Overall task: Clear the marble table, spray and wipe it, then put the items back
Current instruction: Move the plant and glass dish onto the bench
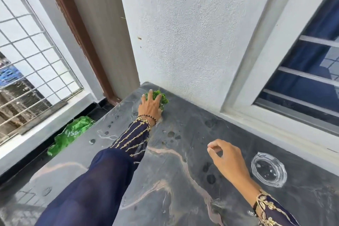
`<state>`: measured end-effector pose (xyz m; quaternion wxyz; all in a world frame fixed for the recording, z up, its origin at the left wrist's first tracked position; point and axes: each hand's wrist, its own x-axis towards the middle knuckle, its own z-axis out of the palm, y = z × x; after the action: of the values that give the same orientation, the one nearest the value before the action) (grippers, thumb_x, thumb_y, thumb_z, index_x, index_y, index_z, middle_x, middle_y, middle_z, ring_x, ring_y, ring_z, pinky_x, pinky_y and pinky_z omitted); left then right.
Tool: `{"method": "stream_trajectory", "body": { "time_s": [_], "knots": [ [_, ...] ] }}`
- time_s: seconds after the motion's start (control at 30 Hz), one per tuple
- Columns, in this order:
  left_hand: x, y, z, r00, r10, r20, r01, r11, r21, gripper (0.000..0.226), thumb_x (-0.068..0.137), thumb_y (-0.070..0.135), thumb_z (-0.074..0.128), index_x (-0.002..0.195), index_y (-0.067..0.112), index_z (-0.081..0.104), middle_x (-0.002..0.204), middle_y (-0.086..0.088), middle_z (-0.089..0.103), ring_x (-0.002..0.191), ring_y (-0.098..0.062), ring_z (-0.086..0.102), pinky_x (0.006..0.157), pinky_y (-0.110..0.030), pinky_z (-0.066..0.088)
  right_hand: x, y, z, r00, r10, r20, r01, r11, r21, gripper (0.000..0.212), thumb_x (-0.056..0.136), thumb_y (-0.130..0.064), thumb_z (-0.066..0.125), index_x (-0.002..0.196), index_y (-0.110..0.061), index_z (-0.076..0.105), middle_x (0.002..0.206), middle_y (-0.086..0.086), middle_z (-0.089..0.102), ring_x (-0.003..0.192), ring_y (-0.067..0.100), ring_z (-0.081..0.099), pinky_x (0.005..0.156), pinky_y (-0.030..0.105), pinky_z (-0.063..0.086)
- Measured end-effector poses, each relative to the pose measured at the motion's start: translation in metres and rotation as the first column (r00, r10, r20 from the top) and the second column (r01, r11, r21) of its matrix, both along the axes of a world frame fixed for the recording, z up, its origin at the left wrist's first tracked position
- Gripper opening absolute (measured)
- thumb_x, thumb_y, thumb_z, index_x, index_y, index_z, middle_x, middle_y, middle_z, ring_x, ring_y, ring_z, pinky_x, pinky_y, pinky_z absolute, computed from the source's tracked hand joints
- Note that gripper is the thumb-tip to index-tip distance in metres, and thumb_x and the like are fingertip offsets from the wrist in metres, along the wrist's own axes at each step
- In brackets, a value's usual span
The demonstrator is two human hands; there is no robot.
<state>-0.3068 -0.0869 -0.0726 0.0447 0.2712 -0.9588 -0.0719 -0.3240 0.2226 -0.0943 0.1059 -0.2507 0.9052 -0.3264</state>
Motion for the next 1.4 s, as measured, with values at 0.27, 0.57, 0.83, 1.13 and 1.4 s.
{"method": "stream_trajectory", "body": {
  "time_s": [0.27, 0.57, 0.83, 1.13, 1.4],
  "knots": [
    [-0.003, -0.014, -0.013, 0.979, -0.021, -0.204, 0.03, 0.999, 0.04, 0.045, 0.079, 0.014, 0.066, 0.119, 0.003, 0.051, 0.108, -0.024, 0.047, 0.097, -0.04, 0.05, 0.074, -0.047, 0.048, 0.002, 0.034, -0.011, 0.992, -0.123, 0.021, 0.123, 0.992, 0.024, 0.007, 0.096, -0.025, 0.065, 0.096, -0.028, 0.071, 0.093, -0.017, 0.07, 0.09, 0.003, 0.065, 0.078, 0.022, 0.05],
    [0.007, 0.042, 0.015, 0.932, -0.114, -0.343, 0.142, 0.988, 0.057, 0.04, 0.08, 0.024, 0.068, 0.114, 0.008, 0.055, 0.094, -0.014, 0.049, 0.077, -0.027, 0.048, 0.058, -0.035, 0.04, -0.009, 0.11, -0.019, 0.817, -0.554, -0.161, 0.574, 0.809, 0.125, 0.019, 0.091, -0.026, 0.071, 0.106, -0.02, 0.063, 0.105, -0.002, 0.06, 0.104, 0.025, 0.06, 0.071, 0.036, 0.049],
    [0.008, 0.123, 0.021, 0.877, -0.286, -0.386, 0.363, 0.921, 0.141, 0.034, 0.076, 0.019, 0.072, 0.107, 0.01, 0.06, 0.09, -0.007, 0.048, 0.072, -0.022, 0.048, 0.059, -0.032, 0.041, -0.02, 0.148, -0.028, 0.68, -0.733, 0.011, 0.698, 0.652, 0.297, 0.037, 0.088, -0.043, 0.07, 0.11, -0.015, 0.058, 0.114, 0.005, 0.064, 0.101, 0.034, 0.065, 0.072, 0.036, 0.045],
    [0.022, 0.205, 0.012, 0.828, -0.443, -0.343, 0.525, 0.828, 0.197, 0.033, 0.075, 0.021, 0.073, 0.105, 0.012, 0.061, 0.092, -0.002, 0.049, 0.071, -0.02, 0.053, 0.062, -0.033, 0.05, 0.002, 0.17, -0.028, 0.672, -0.714, 0.197, 0.709, 0.697, 0.107, 0.02, 0.098, -0.024, 0.056, 0.086, -0.01, 0.048, 0.087, 0.013, 0.067, 0.072, 0.03, 0.07, 0.062, 0.041, 0.06],
    [0.04, 0.3, 0.025, 0.761, -0.546, -0.351, 0.632, 0.745, 0.212, 0.035, 0.075, 0.025, 0.074, 0.107, 0.015, 0.063, 0.091, 0.002, 0.049, 0.066, -0.018, 0.051, 0.062, -0.027, 0.045, 0.047, 0.248, -0.008, 0.692, -0.699, 0.179, 0.704, 0.709, 0.049, 0.018, 0.101, -0.023, 0.056, 0.093, -0.007, 0.052, 0.078, 0.011, 0.07, 0.061, 0.023, 0.071, 0.045, 0.026, 0.051]
  ]
}}
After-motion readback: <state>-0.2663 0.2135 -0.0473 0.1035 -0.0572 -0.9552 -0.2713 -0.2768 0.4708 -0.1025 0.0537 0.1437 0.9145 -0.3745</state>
